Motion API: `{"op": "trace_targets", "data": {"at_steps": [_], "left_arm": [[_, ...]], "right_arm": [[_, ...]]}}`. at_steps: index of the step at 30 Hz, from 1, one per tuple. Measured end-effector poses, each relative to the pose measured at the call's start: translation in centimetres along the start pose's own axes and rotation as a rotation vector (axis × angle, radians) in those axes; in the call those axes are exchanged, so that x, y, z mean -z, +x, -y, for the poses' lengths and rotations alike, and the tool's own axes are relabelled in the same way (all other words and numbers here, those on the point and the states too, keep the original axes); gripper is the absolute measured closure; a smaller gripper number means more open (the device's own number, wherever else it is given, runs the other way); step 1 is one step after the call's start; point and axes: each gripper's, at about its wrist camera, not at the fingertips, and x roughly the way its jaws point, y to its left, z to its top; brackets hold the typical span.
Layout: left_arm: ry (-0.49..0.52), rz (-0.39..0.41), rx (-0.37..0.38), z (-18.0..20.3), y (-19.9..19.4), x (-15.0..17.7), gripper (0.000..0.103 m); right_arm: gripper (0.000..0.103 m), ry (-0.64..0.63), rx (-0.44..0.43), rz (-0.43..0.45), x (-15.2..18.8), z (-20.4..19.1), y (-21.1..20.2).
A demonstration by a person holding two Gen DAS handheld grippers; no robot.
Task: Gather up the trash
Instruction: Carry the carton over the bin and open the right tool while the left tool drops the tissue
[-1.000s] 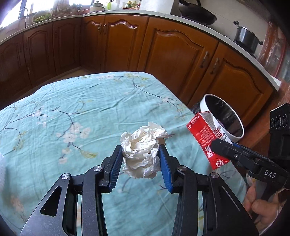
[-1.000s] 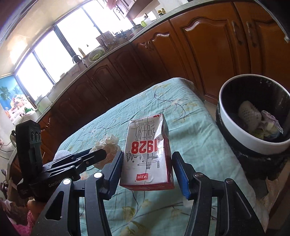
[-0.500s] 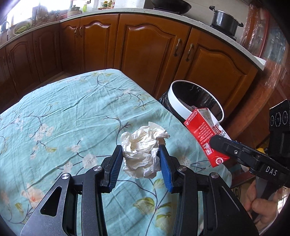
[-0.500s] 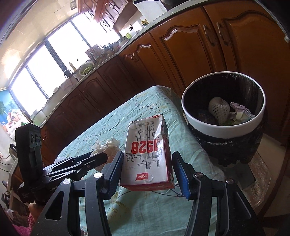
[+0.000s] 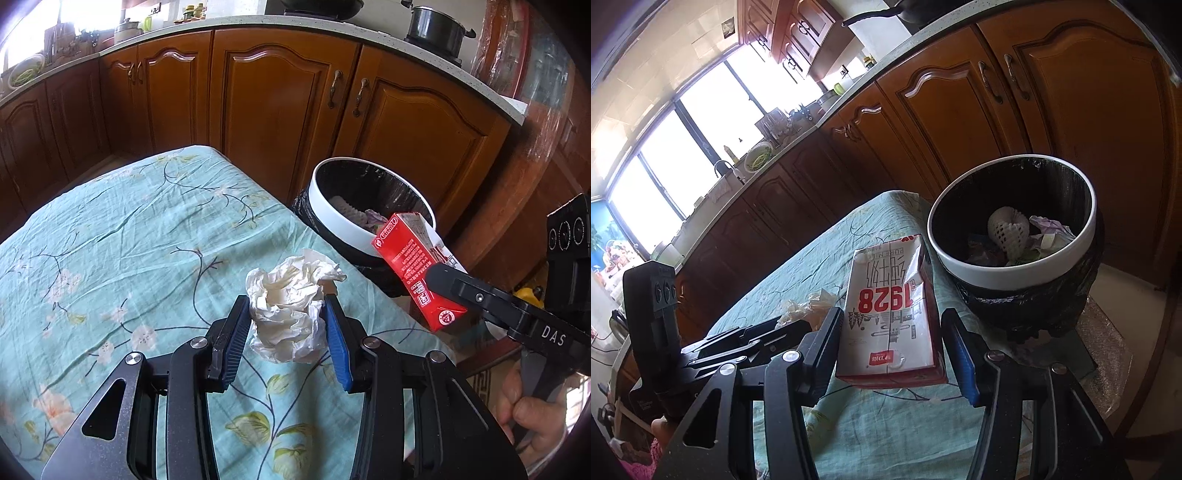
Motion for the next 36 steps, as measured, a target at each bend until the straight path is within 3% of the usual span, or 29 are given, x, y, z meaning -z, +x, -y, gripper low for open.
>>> {"op": "trace_targets", "data": {"at_steps": [36], "left_arm": [[0.099, -0.003, 0.04, 5.4, 2.7, -4.6, 0.064]], "right_arm": [[0.049, 0.06, 0.073, 0.07, -3.7, 5.1, -1.9]]}}
